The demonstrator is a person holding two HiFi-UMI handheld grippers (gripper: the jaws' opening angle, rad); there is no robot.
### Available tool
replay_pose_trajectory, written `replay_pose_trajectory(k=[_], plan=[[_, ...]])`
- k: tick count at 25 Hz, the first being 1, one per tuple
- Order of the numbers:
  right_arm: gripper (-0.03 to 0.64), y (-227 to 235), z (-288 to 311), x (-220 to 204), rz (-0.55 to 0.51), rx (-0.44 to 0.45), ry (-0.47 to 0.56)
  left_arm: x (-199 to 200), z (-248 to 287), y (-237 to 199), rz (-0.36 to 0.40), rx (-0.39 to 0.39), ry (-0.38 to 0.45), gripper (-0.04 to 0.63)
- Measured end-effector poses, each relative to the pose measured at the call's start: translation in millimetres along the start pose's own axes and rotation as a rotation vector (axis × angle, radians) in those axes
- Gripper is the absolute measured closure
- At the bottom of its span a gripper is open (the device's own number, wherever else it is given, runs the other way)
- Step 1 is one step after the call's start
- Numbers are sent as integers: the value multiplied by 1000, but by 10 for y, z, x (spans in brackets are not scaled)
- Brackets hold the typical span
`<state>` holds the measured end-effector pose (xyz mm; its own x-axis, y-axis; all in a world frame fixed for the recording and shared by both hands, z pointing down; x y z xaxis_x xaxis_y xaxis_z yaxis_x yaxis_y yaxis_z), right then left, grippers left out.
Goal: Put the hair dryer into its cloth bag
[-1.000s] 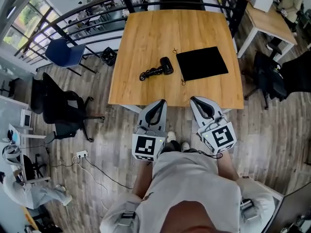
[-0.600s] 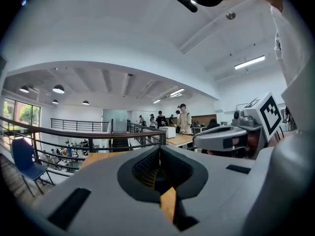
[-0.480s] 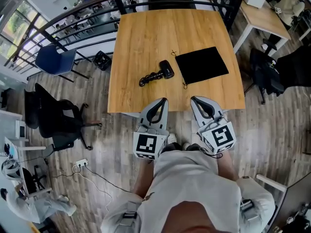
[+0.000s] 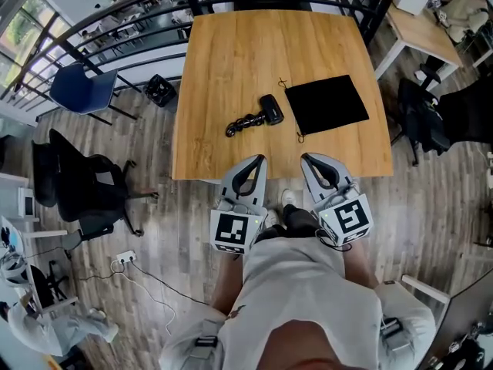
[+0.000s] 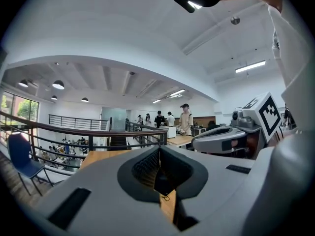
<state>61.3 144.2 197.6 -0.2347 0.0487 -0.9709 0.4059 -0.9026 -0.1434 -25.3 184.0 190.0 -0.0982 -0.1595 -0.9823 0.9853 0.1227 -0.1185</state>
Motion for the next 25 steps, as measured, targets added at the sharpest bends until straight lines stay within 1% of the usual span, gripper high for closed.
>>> replay_pose_trajectory(k=[5, 10, 19, 25], plan=[[595, 66, 111, -2, -40, -19, -34, 17, 100, -88, 1, -12, -1, 576], [595, 175, 279, -61, -47, 4, -26, -2, 261, -181, 0, -3, -13, 576], [595, 634, 664, -28, -25, 22, -15, 121, 803, -357, 33, 15, -32, 575], [595, 941, 918, -71, -10, 66, -12, 129, 1165, -443, 31, 46, -57, 575]])
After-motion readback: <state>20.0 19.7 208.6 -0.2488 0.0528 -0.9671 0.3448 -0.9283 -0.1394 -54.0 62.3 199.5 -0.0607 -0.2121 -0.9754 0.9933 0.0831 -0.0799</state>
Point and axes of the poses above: the fingertips, and each gripper's own axes: z forward along the fingers, y to its right, x out of its top, the point moved 1 cm from there along -z, backward along the fingers, and after that the axes turned 6 degrees about -z, right-handed, at the moved point
